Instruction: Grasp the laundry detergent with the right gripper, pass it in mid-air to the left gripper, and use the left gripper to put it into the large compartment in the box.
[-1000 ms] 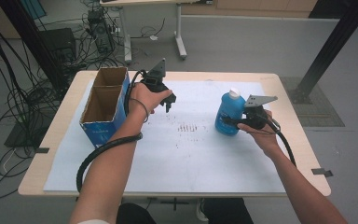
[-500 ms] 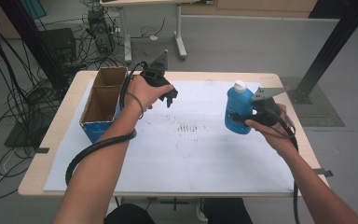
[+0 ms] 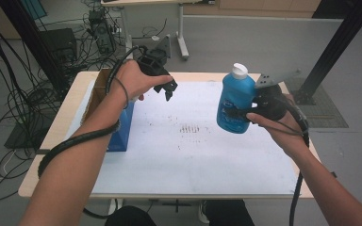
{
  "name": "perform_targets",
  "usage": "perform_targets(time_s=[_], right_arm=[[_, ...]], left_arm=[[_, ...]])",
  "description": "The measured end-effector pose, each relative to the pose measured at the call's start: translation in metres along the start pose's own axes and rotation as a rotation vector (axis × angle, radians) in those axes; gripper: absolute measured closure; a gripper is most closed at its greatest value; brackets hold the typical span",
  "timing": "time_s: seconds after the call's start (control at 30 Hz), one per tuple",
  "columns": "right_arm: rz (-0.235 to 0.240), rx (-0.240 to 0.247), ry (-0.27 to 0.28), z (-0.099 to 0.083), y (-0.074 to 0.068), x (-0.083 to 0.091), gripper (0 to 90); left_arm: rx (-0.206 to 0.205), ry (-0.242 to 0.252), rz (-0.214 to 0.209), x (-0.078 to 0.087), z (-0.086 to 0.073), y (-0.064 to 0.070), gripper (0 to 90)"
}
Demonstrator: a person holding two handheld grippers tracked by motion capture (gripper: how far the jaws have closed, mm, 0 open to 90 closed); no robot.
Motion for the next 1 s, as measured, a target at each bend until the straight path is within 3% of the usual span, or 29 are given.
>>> perform_targets(time_s=[0.07,0.13,0.23,0.33,0.37,0.4,0.43,0.5,0.6,0.7,0.73,0.8,1.0], right_arm=[[0.017,0.004,-0.002,0.002,0.000,-0.008,44.4],[0.042,0.006,-0.012,0.004,0.001,-0.021,44.4],[0.073,0.004,-0.026,0.005,0.003,-0.039,44.3],[0.103,0.019,-0.039,0.006,0.004,-0.060,44.4],[0.116,0.023,-0.046,0.006,0.004,-0.067,44.4],[0.132,0.030,-0.049,0.007,0.004,-0.075,44.4],[0.141,0.032,-0.049,0.008,0.004,-0.079,44.4],[0.165,0.035,-0.052,0.011,0.005,-0.091,44.4],[0.200,0.046,-0.057,0.015,0.004,-0.108,44.4],[0.232,0.055,-0.064,0.020,0.002,-0.126,44.4],[0.232,0.055,-0.064,0.020,0.002,-0.126,44.4],[0.256,0.069,-0.068,0.023,0.000,-0.142,44.4],[0.314,0.095,-0.031,0.038,-0.008,-0.172,44.4]], left_arm=[[-0.054,-0.002,0.020,0.011,-0.002,-0.001,5.8],[-0.072,-0.001,0.022,0.015,-0.002,-0.001,5.9],[-0.141,0.005,0.039,0.028,-0.002,-0.004,5.9],[-0.216,0.003,0.045,0.037,-0.001,-0.004,5.7],[-0.258,0.002,0.055,0.040,-0.001,-0.004,5.6],[-0.258,0.002,0.055,0.040,-0.001,-0.004,5.6],[-0.311,0.006,0.055,0.045,-0.001,-0.003,5.7],[-0.367,0.025,0.044,0.052,-0.001,-0.001,5.6],[-0.421,0.043,0.033,0.057,0.000,0.000,5.5],[-0.480,0.026,0.049,0.059,0.000,-0.002,5.6],[-0.480,0.026,0.049,0.059,0.000,-0.002,5.9],[-0.530,0.020,0.050,0.061,0.001,-0.002,6.0],[-0.587,-0.002,0.060,0.062,0.001,-0.002,5.9]])
Point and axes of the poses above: each handheld gripper's, and its own axes: x roughly backward along the jaws, z roughly out of its top, y roughly to its right, the point moved 7 cm from there along -x, roughly forward along the jaws, and after that the axes turned 4 degrees about -y, right-handed, at the moved point
